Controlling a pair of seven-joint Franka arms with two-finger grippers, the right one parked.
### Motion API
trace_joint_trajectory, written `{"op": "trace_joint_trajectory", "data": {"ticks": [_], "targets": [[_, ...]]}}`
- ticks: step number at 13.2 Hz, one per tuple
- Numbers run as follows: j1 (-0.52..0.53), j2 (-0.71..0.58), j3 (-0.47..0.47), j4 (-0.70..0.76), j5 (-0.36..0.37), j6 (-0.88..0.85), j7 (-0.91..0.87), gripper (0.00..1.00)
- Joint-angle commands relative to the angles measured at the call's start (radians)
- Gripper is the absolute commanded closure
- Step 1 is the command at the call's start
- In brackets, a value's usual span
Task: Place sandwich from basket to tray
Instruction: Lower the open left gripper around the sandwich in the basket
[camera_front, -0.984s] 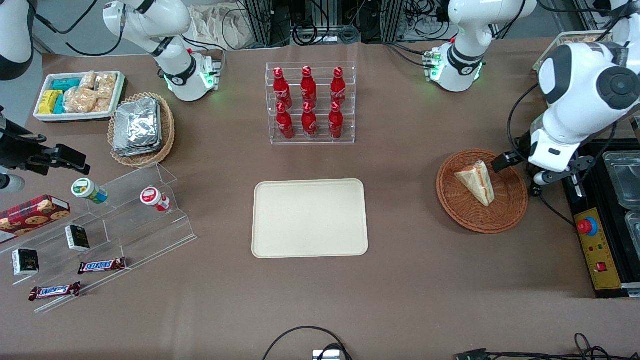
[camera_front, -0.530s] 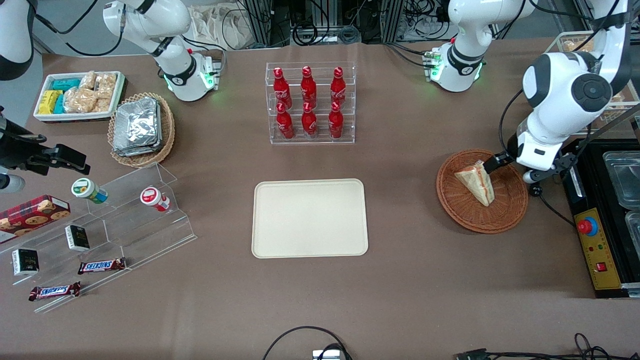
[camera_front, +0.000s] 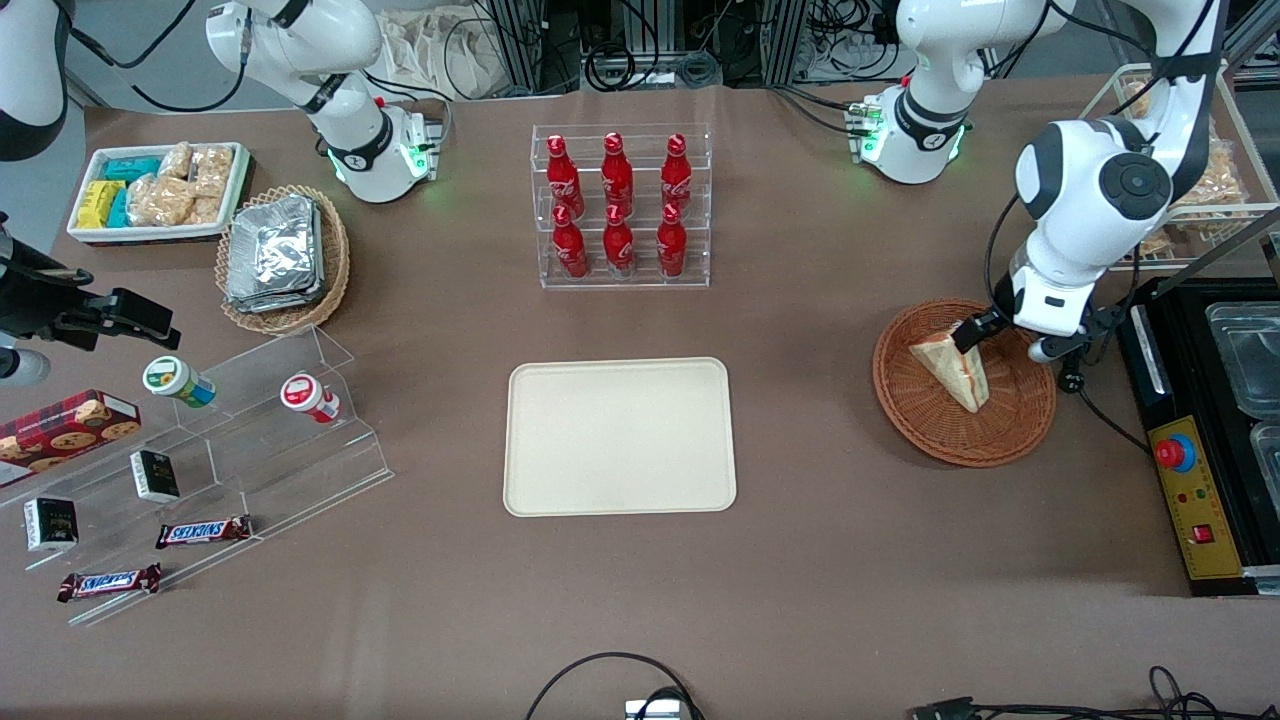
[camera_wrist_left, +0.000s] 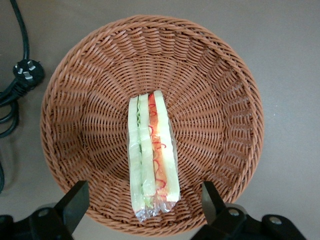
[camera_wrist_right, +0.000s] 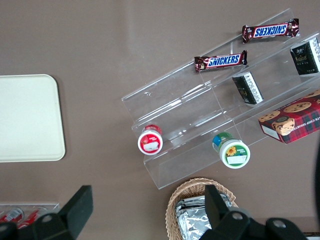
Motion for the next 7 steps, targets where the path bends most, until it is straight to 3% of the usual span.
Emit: {"op": "trace_joint_trajectory", "data": {"ticks": [1,7], "targets": [[0.007,0.022,-0.002,-0.025,-0.002,0.069,-0.019,0.0],[0.005,0.089,-0.002,-0.033,-0.002,0.166,-0.067,0.0]]}}
